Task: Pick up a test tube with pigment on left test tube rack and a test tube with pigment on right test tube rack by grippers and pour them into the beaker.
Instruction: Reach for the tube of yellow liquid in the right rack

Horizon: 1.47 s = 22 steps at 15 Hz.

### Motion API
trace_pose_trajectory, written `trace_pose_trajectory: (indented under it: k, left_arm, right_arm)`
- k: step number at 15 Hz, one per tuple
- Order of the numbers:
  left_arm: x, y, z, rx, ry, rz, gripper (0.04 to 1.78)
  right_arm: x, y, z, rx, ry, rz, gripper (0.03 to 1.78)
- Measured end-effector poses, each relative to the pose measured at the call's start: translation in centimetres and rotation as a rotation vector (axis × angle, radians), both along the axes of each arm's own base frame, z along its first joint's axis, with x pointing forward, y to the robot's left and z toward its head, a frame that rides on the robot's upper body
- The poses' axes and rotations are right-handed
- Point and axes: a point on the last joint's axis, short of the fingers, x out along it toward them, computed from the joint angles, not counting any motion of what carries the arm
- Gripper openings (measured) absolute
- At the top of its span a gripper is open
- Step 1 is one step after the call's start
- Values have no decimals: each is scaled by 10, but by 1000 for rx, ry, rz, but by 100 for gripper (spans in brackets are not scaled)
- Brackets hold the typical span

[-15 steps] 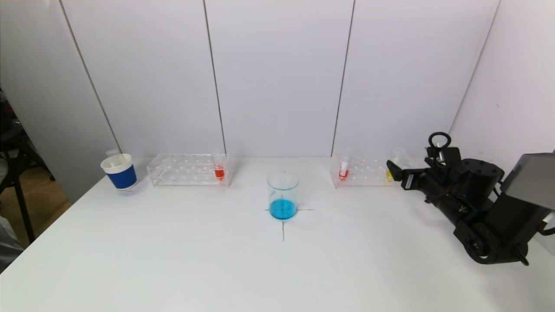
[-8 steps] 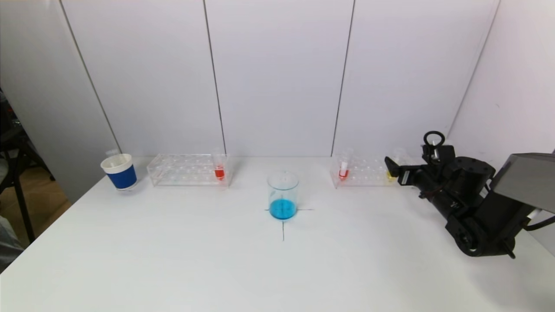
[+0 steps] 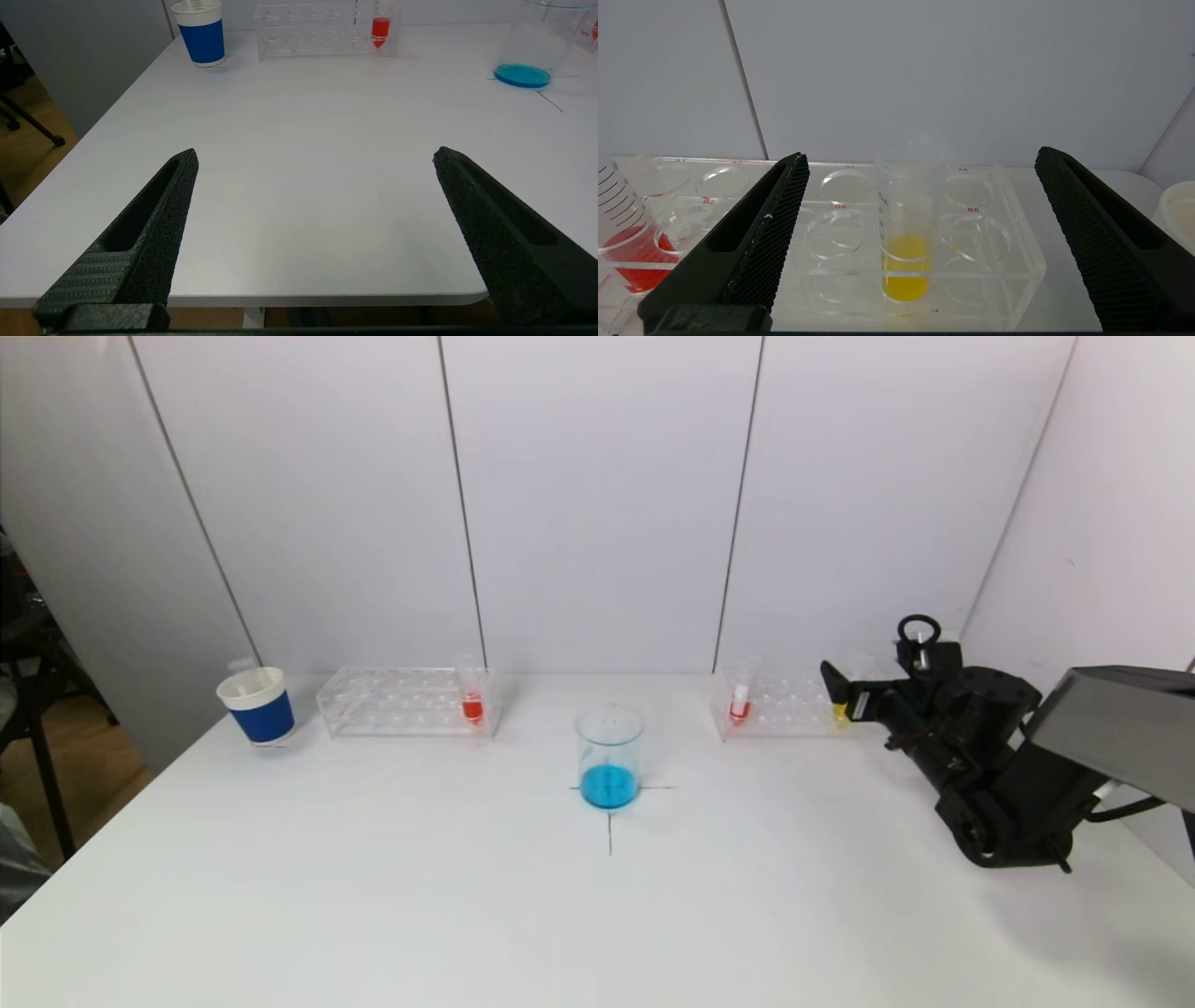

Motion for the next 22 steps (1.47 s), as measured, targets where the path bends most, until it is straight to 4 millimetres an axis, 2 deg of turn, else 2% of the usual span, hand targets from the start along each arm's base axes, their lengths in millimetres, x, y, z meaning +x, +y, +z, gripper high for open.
trace_pose_trajectory:
  k: [6, 22]
  left_arm:
    - [0, 0, 0, 0, 0, 0, 176]
    - [0, 0, 0, 0, 1, 0, 176]
  right_arm:
    - [12, 1, -6, -3, -19, -6, 176]
    - [19, 2, -22, -10, -3, -4, 176]
